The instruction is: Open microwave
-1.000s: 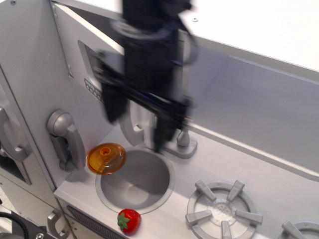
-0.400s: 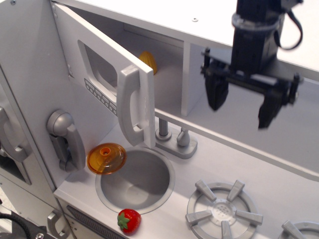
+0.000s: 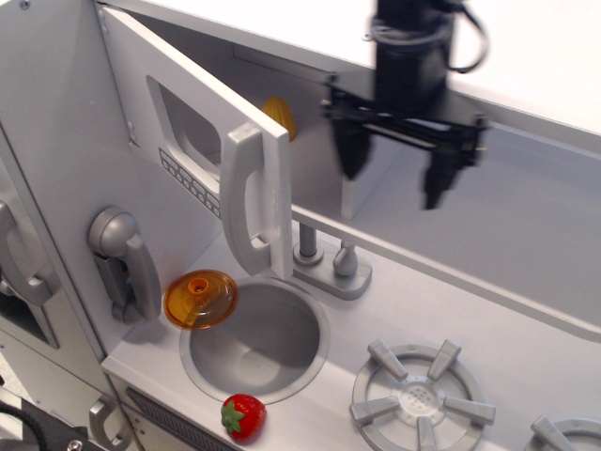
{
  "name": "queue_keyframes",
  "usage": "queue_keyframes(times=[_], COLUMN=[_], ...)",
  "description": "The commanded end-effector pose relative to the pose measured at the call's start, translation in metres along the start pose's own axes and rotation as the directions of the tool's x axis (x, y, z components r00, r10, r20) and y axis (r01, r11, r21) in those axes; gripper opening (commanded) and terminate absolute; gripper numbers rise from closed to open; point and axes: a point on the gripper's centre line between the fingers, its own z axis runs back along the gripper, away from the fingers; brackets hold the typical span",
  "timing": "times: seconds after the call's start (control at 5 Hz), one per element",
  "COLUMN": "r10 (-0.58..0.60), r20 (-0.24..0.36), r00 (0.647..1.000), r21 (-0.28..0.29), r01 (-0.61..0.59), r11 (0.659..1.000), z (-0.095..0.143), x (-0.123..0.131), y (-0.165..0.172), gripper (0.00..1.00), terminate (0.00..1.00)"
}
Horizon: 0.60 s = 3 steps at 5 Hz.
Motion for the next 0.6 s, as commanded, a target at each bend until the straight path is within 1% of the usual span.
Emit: queue_keyframes(times=[0.0, 0.2, 0.4], r10=[-0.006, 0.002, -0.017], r20=[0.135, 0.126, 0.111], r00=[0.991, 0.992, 0.994], r21=[0.038, 0.033, 0.071], r01=[0.001, -0.007, 0.009], r11=[0.999, 0.999, 0.997], z=[0.035, 0.039, 0.040], x=[-0.007, -0.017, -0.032], y=[0.056, 0.080, 0.096], gripper=[1.00, 1.00, 1.00], terminate=[0.00, 0.00, 0.00])
